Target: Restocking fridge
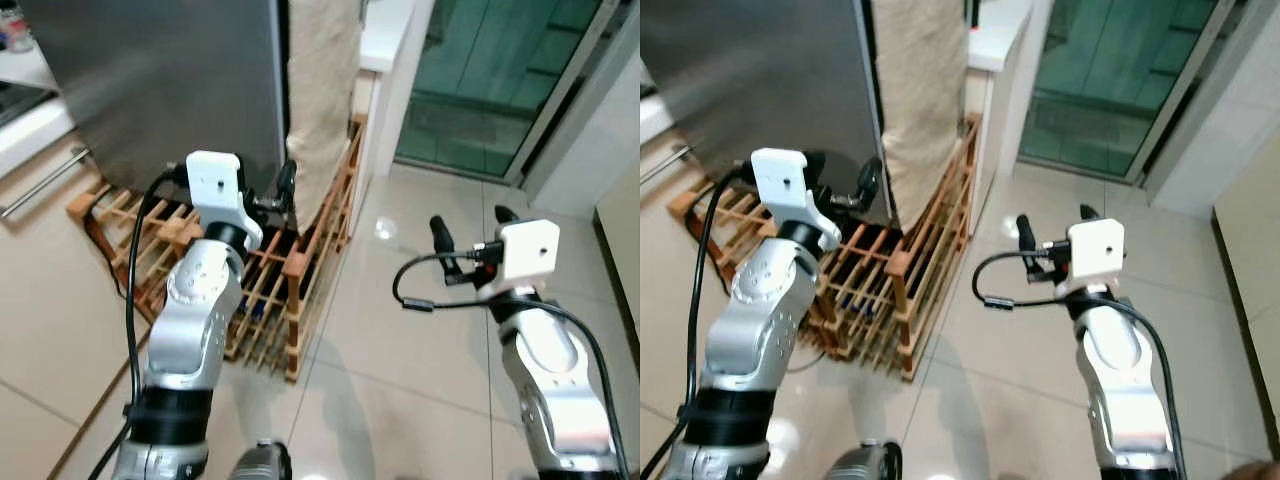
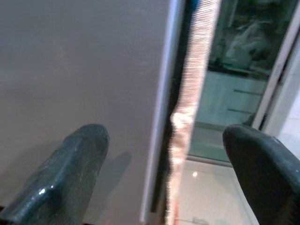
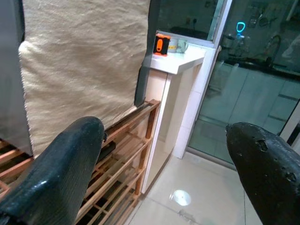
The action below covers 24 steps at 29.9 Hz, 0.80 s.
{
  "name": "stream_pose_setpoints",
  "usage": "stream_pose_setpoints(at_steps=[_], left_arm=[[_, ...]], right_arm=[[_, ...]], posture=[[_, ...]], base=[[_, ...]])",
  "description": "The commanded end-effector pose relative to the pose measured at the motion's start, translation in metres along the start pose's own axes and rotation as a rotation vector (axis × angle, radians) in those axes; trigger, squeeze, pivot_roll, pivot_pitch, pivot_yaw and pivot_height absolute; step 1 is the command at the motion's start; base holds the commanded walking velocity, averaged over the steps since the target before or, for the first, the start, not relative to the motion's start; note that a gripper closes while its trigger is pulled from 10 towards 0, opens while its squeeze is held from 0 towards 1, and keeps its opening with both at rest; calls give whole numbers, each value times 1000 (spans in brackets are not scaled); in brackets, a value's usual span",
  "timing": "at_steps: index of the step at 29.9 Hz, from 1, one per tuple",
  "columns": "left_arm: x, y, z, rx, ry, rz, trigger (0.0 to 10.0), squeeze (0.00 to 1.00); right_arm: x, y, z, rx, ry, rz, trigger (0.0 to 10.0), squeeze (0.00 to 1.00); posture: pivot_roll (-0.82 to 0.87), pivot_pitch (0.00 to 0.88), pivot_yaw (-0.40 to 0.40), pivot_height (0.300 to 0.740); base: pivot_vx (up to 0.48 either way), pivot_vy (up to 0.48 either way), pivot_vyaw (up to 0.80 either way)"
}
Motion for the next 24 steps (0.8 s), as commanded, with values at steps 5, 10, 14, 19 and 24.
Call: stream_pose_setpoints(at_steps=[5,10,14,19,24], left_arm=[[3,29,23,-55,16,-2,10000,0],[-2,21,13,-70,-6,20,10000,0],[-9,-6,-33,-83,15,28,10000,0],[-23,-31,-93,54,-43,77,10000,0],[-13,1,-61,-21,8,-7,10000,0]], right_arm=[[1,8,2,-18,-2,-16,10000,0],[3,13,-2,-35,9,-32,10000,0],[9,22,-22,-84,28,11,10000,0],[1,28,-66,-102,-9,10,10000,0],[3,18,-40,-57,20,-18,10000,0]], posture=[[-176,75,-17,740],[-182,72,-11,740],[-181,80,-4,740],[-148,102,-31,740],[-145,94,-39,740]], base=[[0,0,0],[0,0,0],[0,0,0],[0,0,0],[302,-354,0]])
Point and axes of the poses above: a point about 5 cm out from each wrist's last joint towards the gripper, its own z axis pointing out of the wrist towards the gripper, its own x axis along the axis of the wrist's last joint, y = z × x, the point moved 2 cm from there along z, pointing out of the wrist towards the gripper, and after that the axes turned 8 degrees about -z, right-handed, at the moved point
